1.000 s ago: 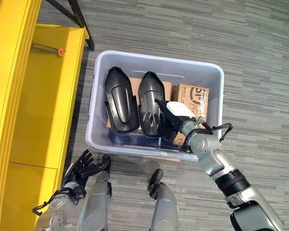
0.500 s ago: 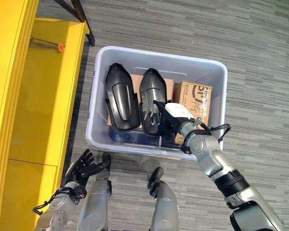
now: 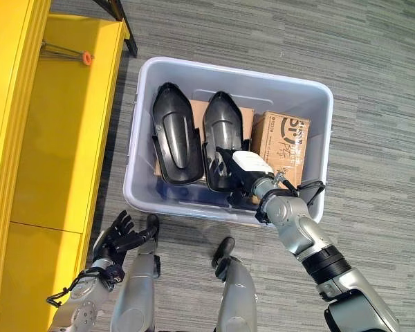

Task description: Move parts from the plastic box to the shelf.

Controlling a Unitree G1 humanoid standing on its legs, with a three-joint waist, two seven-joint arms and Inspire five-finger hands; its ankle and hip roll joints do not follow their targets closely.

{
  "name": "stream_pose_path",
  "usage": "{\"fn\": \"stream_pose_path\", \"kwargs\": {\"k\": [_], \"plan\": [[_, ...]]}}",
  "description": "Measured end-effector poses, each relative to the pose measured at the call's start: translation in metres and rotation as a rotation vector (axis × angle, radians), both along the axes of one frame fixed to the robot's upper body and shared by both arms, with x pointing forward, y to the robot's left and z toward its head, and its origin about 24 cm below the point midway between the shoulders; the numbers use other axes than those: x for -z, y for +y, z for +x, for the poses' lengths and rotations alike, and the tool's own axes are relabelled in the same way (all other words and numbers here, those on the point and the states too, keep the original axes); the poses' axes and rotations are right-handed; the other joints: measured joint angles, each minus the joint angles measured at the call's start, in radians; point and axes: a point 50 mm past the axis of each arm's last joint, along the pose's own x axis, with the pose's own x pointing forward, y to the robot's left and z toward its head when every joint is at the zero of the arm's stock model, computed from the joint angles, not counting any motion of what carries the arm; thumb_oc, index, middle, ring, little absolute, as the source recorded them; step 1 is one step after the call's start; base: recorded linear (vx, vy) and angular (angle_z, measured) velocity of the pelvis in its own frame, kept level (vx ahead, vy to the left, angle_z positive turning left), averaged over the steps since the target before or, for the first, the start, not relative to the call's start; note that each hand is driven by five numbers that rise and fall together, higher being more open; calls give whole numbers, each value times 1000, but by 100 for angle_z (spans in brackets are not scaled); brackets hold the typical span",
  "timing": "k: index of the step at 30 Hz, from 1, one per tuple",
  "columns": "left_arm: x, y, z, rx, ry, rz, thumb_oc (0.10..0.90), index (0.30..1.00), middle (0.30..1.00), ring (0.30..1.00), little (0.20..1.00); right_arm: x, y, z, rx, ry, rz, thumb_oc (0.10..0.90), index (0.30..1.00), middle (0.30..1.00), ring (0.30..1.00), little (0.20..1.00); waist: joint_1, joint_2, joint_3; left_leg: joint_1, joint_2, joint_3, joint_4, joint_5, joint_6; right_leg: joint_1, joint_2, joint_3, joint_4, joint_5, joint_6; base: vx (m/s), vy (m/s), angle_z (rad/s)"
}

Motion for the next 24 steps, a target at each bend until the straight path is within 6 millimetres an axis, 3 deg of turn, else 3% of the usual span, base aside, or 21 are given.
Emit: {"fn": "stream_pose_path", "kwargs": {"k": [12, 24], "plan": [[-1, -1, 1, 0, -8, 0, 900, 1000, 1000, 1000, 1000, 3, 7, 1, 11, -15, 23, 900, 1000, 1000, 1000, 1000, -1, 0, 0, -61, 0, -19, 30, 2, 4, -62, -9, -1, 56, -17, -16, -2, 2, 2], [-8, -1, 2, -9, -36, 5, 900, 1000, 1000, 1000, 1000, -5, 3, 3, 44, -99, -22, 900, 1000, 1000, 1000, 1000, -4, 0, 0, -165, -1, -29, 36, 23, 3, -192, -24, 2, 131, -37, -36, -2, 0, 1]]}}
